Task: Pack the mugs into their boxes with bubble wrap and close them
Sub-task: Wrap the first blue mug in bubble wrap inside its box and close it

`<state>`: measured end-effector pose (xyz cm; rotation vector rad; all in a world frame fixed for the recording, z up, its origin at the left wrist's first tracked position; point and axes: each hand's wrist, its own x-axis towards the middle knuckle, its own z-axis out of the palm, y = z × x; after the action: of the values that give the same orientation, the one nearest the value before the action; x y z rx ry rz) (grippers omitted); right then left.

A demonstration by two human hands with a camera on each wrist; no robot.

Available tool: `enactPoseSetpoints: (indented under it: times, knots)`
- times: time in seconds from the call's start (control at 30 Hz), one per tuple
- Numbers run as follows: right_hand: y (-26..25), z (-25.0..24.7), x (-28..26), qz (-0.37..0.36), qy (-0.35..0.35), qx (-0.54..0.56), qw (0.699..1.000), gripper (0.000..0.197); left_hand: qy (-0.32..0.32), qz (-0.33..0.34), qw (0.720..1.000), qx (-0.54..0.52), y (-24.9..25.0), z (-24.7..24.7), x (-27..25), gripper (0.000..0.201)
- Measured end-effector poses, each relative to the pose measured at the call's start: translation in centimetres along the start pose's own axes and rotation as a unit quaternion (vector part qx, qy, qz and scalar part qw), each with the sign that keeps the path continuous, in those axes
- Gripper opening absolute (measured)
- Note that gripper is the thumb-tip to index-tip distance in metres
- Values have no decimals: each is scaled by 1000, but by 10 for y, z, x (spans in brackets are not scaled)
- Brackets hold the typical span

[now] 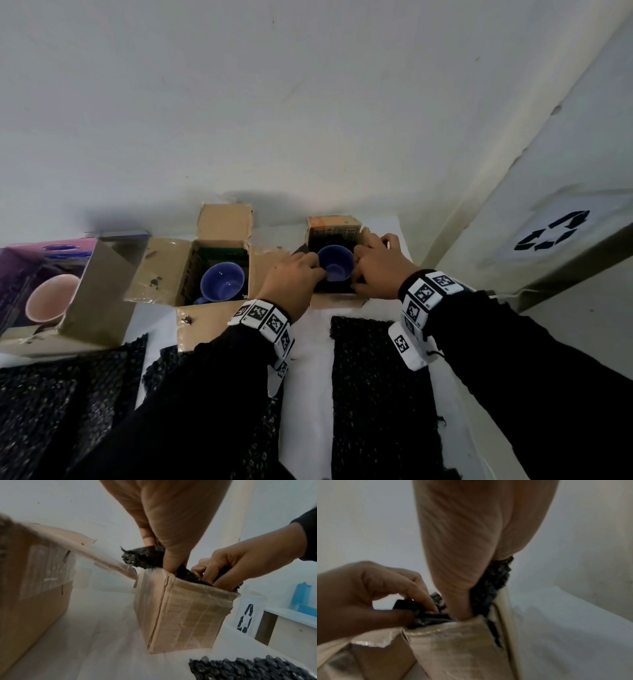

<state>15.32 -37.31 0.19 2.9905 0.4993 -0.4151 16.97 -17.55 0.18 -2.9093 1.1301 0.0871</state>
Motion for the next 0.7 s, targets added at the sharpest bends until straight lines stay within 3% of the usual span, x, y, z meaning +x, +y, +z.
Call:
enactPoseSetpoints:
  times: [0.13, 0.23, 0.33, 0.43, 0.5, 0.63, 0.7]
  knots:
    - [-16, 2, 16, 70, -27, -14, 997, 20, -6, 3, 1000, -18, -1, 2, -1, 44]
    - [-23, 8, 17, 107, 43, -57, 992, 25, -7, -20, 999, 34, 3, 3, -3, 40]
    - [-15, 8, 8, 155, 92, -70, 981, 60, 16, -109, 994, 17, 7, 4, -4, 30]
    - [-5, 11, 1, 190, 92, 9, 977, 84, 26, -137, 990, -35, 8, 8, 1, 32]
    - [-8, 14, -1, 178, 120, 73, 974, 75, 28, -139, 988, -58, 6, 9, 6, 35]
    - [-17, 22, -1, 80, 183, 137, 970, 40, 7, -103, 994, -26, 2, 10, 14, 23]
    - [-16, 24, -2, 76, 181, 131, 972, 39, -14, -81, 997, 6, 3, 10, 14, 20]
